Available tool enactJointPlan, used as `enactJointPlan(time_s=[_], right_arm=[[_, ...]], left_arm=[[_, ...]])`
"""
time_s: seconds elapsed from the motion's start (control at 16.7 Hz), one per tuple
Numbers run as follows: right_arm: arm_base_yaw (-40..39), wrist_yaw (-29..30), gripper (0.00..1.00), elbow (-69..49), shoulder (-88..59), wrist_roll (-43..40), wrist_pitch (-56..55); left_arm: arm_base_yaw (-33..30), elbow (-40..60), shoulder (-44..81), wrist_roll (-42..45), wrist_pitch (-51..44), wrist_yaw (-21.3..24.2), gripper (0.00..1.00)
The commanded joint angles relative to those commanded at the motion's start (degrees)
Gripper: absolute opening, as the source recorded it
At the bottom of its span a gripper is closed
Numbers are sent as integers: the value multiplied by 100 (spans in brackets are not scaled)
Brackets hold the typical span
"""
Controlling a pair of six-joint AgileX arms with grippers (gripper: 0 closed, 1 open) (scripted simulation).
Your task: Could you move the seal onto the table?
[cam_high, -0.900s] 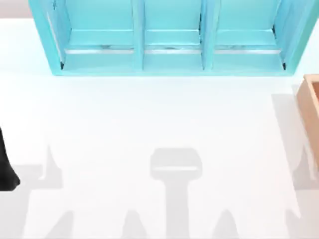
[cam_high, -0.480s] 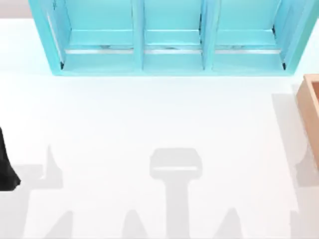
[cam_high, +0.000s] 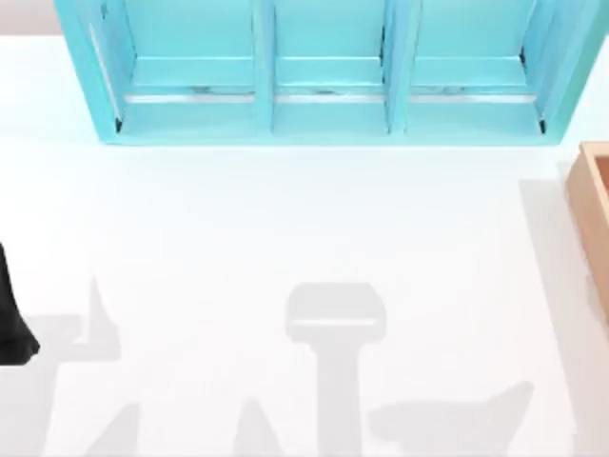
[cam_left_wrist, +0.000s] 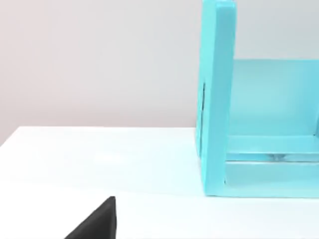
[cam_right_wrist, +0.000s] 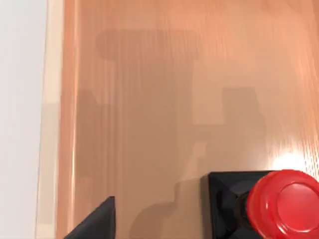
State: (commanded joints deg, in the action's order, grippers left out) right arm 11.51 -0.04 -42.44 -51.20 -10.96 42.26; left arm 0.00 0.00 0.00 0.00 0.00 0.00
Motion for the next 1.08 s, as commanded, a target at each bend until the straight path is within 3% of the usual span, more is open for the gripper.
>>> enactJointPlan(time_s=[0.54, 1.08], right_arm=[[805, -12, 100, -3043, -3640, -802, 2967], [877, -11, 100, -3399, -4019, -891, 3279]], left_arm=[[0, 0, 0, 0, 0, 0, 100], [0, 0, 0, 0, 0, 0, 100]])
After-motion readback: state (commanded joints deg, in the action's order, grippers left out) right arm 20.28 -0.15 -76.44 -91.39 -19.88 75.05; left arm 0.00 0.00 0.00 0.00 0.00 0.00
